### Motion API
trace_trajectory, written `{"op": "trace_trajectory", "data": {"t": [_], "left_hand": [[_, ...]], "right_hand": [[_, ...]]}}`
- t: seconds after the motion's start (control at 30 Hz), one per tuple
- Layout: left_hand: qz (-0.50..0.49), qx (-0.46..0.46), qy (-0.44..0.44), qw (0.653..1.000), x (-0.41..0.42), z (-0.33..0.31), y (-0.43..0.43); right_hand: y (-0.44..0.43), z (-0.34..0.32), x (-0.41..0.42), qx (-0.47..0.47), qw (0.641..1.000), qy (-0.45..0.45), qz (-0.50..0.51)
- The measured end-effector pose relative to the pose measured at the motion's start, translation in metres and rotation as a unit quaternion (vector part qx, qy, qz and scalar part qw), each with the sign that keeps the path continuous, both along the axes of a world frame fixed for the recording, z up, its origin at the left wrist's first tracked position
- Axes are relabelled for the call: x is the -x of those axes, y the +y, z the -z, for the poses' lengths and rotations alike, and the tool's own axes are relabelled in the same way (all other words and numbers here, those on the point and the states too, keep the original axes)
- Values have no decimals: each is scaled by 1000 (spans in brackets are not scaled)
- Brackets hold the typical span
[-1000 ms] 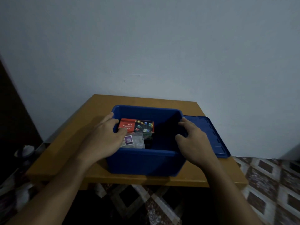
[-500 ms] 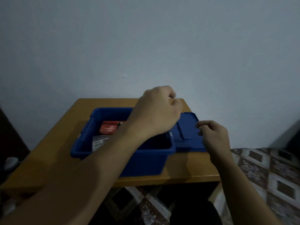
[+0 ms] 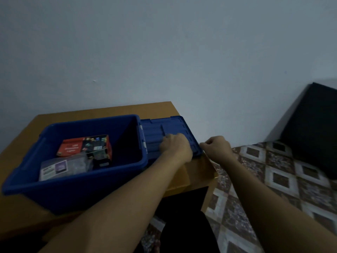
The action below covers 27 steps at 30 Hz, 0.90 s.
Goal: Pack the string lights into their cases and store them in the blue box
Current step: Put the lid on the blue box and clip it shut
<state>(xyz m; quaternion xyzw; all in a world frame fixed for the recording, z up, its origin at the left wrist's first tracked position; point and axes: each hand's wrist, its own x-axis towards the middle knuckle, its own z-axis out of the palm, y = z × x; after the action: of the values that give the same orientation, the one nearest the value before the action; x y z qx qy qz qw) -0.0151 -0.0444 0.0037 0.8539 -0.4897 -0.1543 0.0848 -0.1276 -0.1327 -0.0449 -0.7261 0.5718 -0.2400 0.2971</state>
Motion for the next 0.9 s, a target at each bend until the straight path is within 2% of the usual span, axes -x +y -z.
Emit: {"op": "trace_trajectory", "data": {"t": [0.13,0.27,0.4,0.47,0.53,0.6,0.7,0.8,0.9], "left_hand": [[-12,-37,-8,999,-6,21,1],[-14,-11,2,1000,-6,22,7],[-38,20,47,998,-1,16,11],[-50,49,77,995,4,11,12],[-59,79,123,987,8,6,11],[-69,110,182,975,13,-4,9],[-76,158,290,941,18,-27,11],[-78,212,381,897,10,-58,10],[-87,299,431,847,-10,-96,16]], "right_hand": [[-3,10,-5,-12,999,36,-8],[0,14,-9,-19,999,44,6],[7,6,-6,1,1000,15,8],[14,-6,-4,-35,996,-77,14],[24,-23,-2,-122,965,-228,32],[34,-47,3,-174,932,-316,34],[43,-86,4,-105,942,-317,-19],[56,-122,-5,45,970,-228,-71],[71,-151,-18,181,964,-156,-118]]}}
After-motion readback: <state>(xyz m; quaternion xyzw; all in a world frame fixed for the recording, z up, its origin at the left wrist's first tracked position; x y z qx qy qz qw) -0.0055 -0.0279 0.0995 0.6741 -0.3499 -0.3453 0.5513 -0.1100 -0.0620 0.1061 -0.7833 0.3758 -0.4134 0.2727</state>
